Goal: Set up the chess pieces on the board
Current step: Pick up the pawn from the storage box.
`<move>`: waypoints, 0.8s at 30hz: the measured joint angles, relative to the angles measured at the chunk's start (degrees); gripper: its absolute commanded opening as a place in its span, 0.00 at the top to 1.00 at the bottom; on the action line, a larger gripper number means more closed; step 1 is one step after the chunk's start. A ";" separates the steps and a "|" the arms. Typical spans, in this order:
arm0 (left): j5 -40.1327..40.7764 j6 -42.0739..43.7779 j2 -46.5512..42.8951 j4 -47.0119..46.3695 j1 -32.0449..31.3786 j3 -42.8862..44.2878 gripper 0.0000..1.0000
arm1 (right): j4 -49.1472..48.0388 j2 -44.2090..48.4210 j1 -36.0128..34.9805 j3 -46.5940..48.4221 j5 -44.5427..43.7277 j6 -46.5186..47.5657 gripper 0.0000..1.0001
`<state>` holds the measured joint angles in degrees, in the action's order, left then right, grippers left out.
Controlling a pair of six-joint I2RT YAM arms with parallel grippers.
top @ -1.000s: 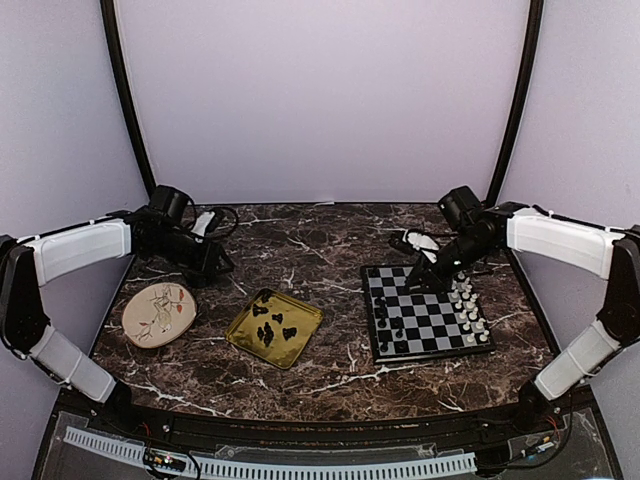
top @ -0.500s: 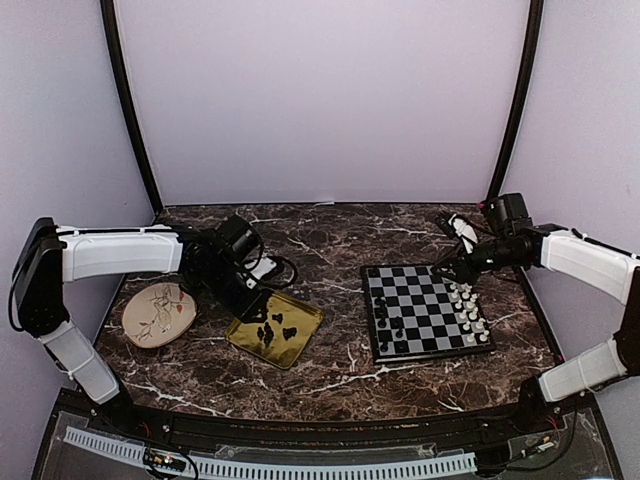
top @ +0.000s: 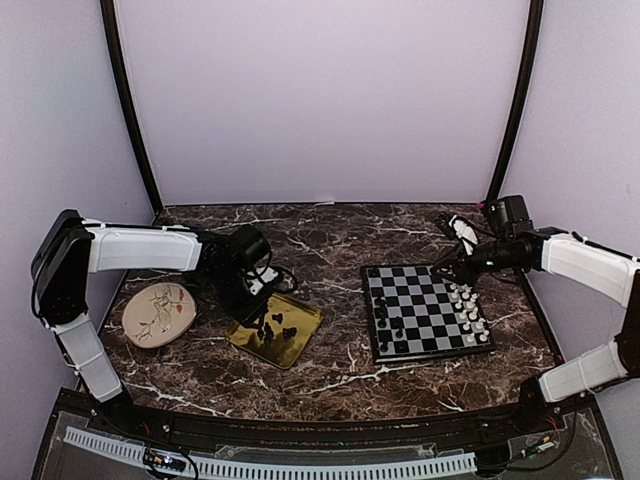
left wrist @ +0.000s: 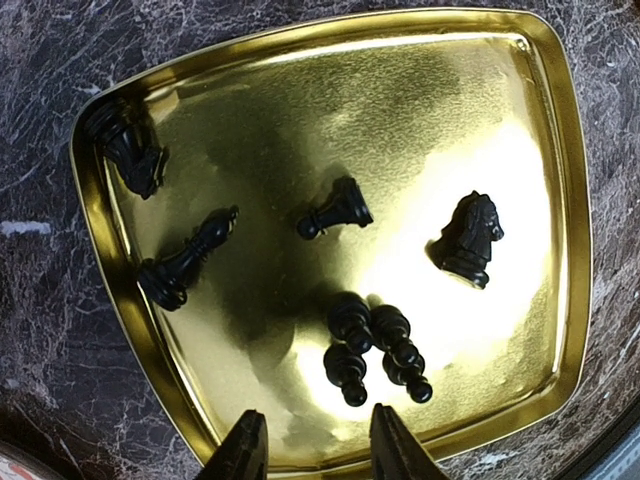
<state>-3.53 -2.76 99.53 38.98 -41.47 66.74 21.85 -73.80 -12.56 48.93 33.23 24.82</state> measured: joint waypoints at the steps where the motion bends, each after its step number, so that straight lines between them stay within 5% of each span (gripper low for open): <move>1: -0.09 0.02 0.26 0.04 0.00 0.24 0.64 | 0.02 0.09 0.00 -0.17 0.00 0.07 0.69; 24: -2.08 0.04 4.42 -0.09 0.00 1.53 0.73 | 0.02 0.22 0.00 -0.55 0.02 0.68 0.70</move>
<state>-5.61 -2.72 103.94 38.89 -41.47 68.27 21.87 -73.58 -12.56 48.38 33.26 25.50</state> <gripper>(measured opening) 0.288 0.303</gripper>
